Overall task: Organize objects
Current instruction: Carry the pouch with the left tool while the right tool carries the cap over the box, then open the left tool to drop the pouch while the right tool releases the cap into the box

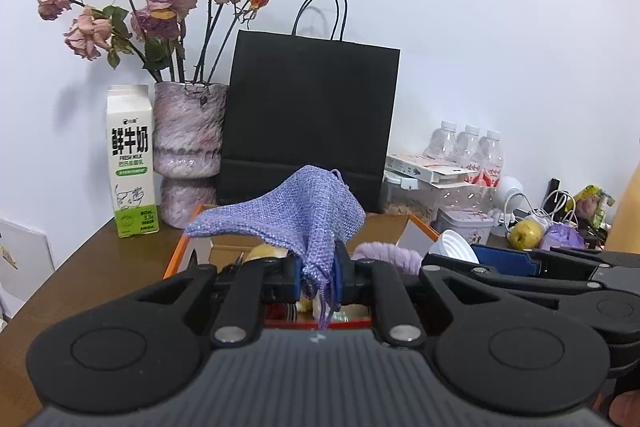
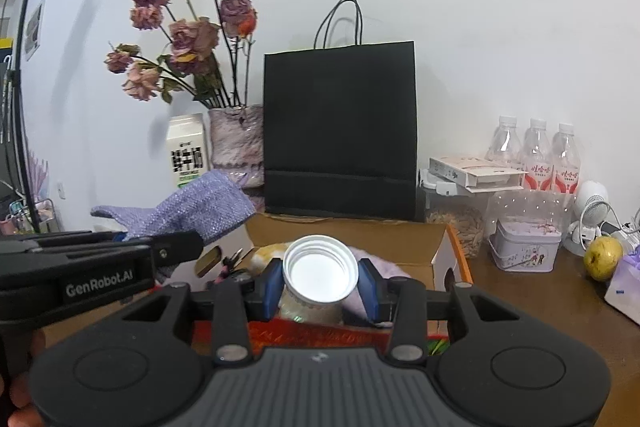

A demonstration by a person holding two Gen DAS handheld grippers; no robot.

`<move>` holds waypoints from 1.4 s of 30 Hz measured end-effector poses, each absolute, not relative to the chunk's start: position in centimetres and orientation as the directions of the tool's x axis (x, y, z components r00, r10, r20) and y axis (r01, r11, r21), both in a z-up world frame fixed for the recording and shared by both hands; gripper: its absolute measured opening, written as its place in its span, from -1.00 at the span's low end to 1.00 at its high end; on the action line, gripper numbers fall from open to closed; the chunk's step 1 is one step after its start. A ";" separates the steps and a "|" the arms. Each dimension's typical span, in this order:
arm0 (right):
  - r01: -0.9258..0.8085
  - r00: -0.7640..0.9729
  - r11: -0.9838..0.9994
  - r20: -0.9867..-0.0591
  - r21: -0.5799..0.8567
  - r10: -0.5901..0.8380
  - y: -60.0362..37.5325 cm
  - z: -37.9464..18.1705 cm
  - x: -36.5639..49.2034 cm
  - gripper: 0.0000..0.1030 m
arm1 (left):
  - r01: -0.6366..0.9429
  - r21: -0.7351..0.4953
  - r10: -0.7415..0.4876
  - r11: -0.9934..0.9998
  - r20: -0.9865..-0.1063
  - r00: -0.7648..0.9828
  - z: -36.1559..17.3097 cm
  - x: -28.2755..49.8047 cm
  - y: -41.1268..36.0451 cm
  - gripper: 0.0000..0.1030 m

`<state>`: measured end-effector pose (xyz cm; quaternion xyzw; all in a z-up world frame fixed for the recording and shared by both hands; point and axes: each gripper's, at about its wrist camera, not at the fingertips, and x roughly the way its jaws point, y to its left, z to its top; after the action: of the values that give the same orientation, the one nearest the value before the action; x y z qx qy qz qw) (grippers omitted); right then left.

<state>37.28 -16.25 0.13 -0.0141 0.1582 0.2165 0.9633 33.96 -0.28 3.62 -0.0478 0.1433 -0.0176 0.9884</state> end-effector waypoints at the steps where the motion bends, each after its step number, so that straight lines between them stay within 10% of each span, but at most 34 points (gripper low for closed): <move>1: -0.418 0.858 0.907 -0.310 0.039 0.409 -16.2 0.2 37.8 -0.25 | 0.021 -0.099 -0.048 0.995 -0.283 0.958 3.6 34.6 -0.2 -0.71; 23: -0.369 0.860 0.929 -0.365 0.039 0.357 -14.9 -1.9 50.8 -0.25 | 0.057 -0.103 -0.088 0.993 -0.327 0.941 2.0 47.8 1.7 -0.67; 26: -0.363 0.852 0.931 -0.391 0.041 0.349 -15.0 -2.5 51.4 -0.23 | 0.043 -0.109 -0.077 0.993 -0.332 0.940 1.7 48.1 2.0 -0.16; 27: -0.357 0.851 0.933 -0.397 0.041 0.343 -15.1 -2.6 51.4 -0.10 | 0.032 -0.114 -0.069 0.993 -0.330 0.941 1.7 48.0 2.2 0.30; 30: -0.340 0.853 0.940 -0.412 0.027 0.321 -15.2 -2.9 51.4 0.65 | 0.001 -0.101 -0.032 0.995 -0.308 0.951 1.8 47.7 2.7 1.00; 34: -0.324 0.851 0.946 -0.428 0.030 0.305 -15.5 -3.2 51.6 1.00 | -0.025 -0.081 -0.002 0.996 -0.314 0.950 1.7 47.5 3.1 1.00; 42: -0.318 0.858 0.948 -0.418 0.026 0.299 -15.7 -2.9 51.2 1.00 | -0.048 -0.089 0.018 0.995 -0.311 0.950 1.8 47.2 4.0 1.00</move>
<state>51.23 -15.68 -2.86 -0.0221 0.2133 0.1602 0.9635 47.23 3.97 1.81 -0.0475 0.1570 0.0166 0.9863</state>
